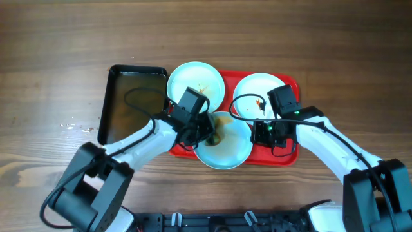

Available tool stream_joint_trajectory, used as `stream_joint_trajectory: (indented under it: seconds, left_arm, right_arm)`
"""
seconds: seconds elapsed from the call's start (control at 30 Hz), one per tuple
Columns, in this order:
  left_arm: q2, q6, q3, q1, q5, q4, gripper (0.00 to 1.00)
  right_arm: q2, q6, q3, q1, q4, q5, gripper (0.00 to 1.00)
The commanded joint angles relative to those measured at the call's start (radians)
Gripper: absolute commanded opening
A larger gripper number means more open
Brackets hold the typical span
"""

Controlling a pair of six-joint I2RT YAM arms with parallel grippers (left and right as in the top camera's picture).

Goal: Clean dirty plates on tray and stack at the side
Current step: 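Scrub the front plate with the sponge while the right gripper holds it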

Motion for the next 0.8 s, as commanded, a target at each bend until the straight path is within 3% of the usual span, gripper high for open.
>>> stream_joint_trajectory:
  seconds: [0.0, 0.1, 0.2, 0.6, 0.7, 0.73, 0.77]
  left_arm:
    - [-0.098, 0.089, -0.013, 0.010, -0.060, -0.054, 0.04]
    - [-0.182, 0.257, -0.013, 0.010, -0.061, -0.058, 0.04]
    - [-0.223, 0.320, -0.013, 0.010, -0.068, -0.005, 0.04]
    - [-0.075, 0.319, -0.014, -0.100, -0.069, 0.086, 0.04]
    - [-0.032, 0.195, -0.014, -0.100, -0.084, 0.083, 0.04]
    - [-0.013, 0.151, -0.014, -0.100, -0.084, 0.086, 0.04]
    - [0.009, 0.098, -0.014, -0.100, -0.087, 0.086, 0.04]
  right_arm:
    - [0.009, 0.000, 0.015, 0.004, -0.001, 0.022, 0.11]
    - [0.009, 0.000, 0.015, 0.004, -0.001, 0.021, 0.12]
    - [0.009, 0.000, 0.015, 0.004, -0.001, 0.021, 0.13]
    - [0.009, 0.000, 0.015, 0.004, -0.011, 0.021, 0.14]
    - [0.009, 0.000, 0.015, 0.004, -0.020, 0.020, 0.15]
    - [0.009, 0.001, 0.015, 0.004, -0.019, 0.009, 0.23]
    - [0.009, 0.000, 0.015, 0.004, -0.017, -0.003, 0.37]
